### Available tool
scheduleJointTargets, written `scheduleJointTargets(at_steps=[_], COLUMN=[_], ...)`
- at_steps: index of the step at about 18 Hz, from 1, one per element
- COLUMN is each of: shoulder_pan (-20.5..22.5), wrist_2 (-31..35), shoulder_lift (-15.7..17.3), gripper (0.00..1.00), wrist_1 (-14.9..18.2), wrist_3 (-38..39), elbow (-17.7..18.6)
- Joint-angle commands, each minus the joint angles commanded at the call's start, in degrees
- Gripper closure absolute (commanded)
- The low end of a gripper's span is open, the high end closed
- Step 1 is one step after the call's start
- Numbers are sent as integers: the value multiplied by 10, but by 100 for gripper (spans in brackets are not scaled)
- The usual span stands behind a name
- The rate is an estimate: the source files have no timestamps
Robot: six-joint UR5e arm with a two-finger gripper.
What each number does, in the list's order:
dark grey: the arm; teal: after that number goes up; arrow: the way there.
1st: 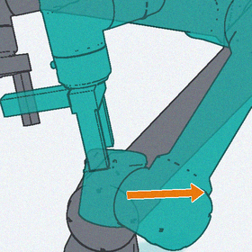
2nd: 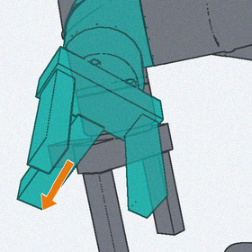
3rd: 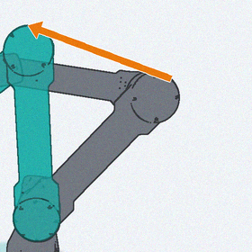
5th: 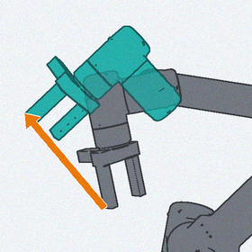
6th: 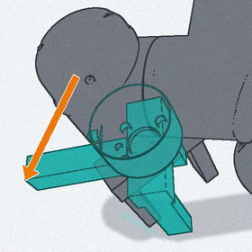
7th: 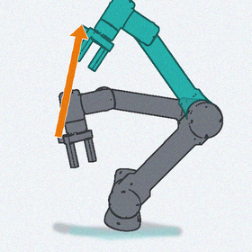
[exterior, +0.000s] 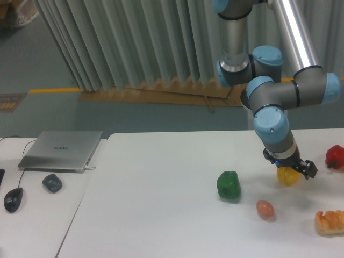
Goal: Place the yellow pepper in a basket
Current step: 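Close the gripper around the yellow bell pepper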
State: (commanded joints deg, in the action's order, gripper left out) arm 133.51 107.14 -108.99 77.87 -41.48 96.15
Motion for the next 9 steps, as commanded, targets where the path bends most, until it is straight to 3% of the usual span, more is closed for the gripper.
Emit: scheduleJointTargets(at_steps=[9], shoulder_pan=[-1], wrist_2=[-1], shoulder_lift=[16], gripper=[0], wrist_1=[-2], wrist_3=[2], elbow=[22])
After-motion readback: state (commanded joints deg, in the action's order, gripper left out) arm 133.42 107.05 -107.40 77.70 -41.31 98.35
